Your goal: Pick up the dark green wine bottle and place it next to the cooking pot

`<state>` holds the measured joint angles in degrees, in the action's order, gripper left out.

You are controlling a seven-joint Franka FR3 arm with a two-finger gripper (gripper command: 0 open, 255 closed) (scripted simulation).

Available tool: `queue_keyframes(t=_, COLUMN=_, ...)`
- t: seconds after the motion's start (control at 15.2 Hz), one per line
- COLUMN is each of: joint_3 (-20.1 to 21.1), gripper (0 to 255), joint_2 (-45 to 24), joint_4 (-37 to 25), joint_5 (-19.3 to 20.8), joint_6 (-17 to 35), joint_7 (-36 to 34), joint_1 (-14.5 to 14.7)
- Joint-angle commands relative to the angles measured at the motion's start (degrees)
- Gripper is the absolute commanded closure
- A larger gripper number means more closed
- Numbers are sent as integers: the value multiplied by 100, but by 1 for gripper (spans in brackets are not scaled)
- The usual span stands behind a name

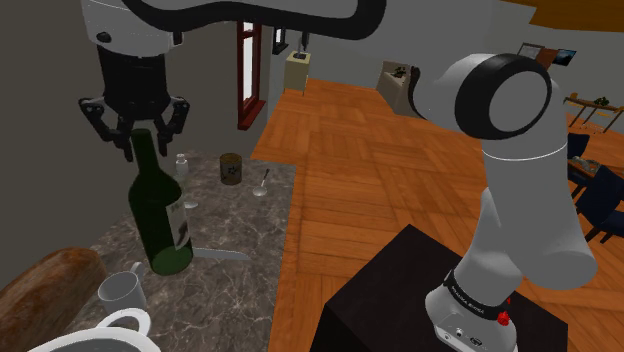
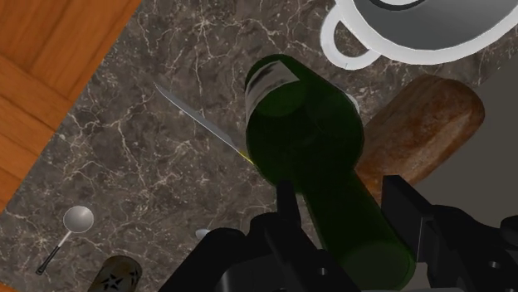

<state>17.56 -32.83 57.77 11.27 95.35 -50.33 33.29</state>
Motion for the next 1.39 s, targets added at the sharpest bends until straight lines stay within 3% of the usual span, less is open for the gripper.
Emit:
queue_keyframes(t=0.0, joint_3=4, gripper=255, joint_2=45, joint_4=238, joint_5=-6, joint_6=197, joint_7=-24, joint_1=-26)
queue_keyframes(t=1.32, joint_3=-23, gripper=255, joint_2=146, joint_4=1961, joint_5=20, joint_6=1801, joint_7=-153, joint_1=-210)
